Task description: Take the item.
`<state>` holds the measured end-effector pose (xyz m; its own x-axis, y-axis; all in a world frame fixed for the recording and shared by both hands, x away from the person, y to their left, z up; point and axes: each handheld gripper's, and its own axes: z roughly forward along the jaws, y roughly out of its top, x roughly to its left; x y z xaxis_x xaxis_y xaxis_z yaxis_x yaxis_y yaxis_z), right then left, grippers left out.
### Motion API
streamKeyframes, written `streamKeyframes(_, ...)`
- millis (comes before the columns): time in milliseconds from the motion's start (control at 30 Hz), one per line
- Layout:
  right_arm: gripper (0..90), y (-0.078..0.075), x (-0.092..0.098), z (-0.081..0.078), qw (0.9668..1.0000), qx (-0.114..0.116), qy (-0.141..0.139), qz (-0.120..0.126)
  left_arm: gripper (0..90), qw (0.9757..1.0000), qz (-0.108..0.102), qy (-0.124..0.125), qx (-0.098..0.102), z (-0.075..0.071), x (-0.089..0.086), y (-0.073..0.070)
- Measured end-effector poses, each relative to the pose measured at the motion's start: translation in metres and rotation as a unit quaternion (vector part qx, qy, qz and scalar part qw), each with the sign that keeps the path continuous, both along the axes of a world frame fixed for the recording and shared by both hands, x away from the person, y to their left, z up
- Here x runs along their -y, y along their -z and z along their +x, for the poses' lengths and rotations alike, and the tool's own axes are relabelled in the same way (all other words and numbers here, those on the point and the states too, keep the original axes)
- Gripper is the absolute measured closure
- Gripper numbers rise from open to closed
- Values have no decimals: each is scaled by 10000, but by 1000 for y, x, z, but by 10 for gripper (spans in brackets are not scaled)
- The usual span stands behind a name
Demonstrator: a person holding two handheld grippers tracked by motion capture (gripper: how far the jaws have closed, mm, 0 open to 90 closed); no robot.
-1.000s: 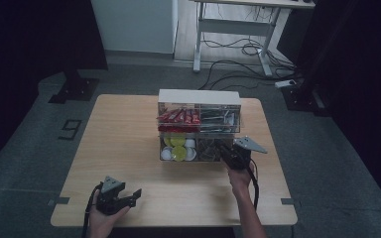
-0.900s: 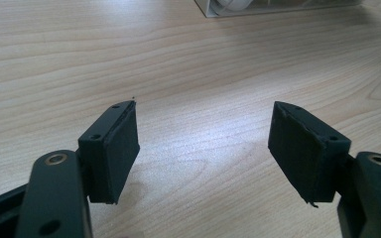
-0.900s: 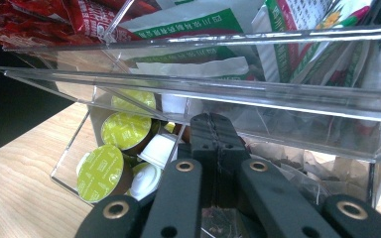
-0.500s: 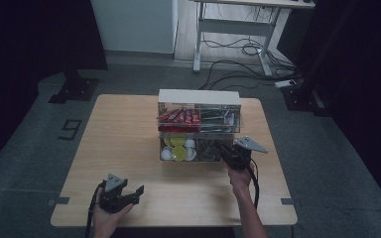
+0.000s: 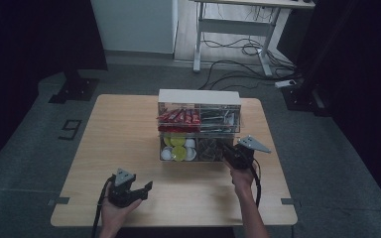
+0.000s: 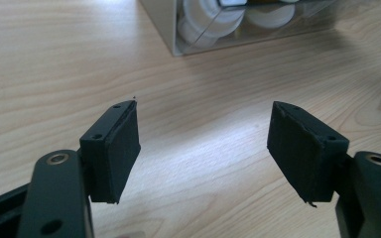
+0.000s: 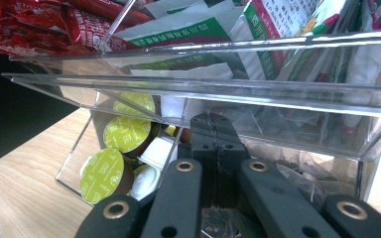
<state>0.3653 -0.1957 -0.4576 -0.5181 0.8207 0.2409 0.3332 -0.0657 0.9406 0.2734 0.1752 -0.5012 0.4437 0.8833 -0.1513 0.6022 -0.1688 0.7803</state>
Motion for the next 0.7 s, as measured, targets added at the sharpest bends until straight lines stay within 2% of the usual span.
streamKeyframes(700,886,0,1,-1,10000,17,30,-34,283,9998,57,79,173,15,22,-22)
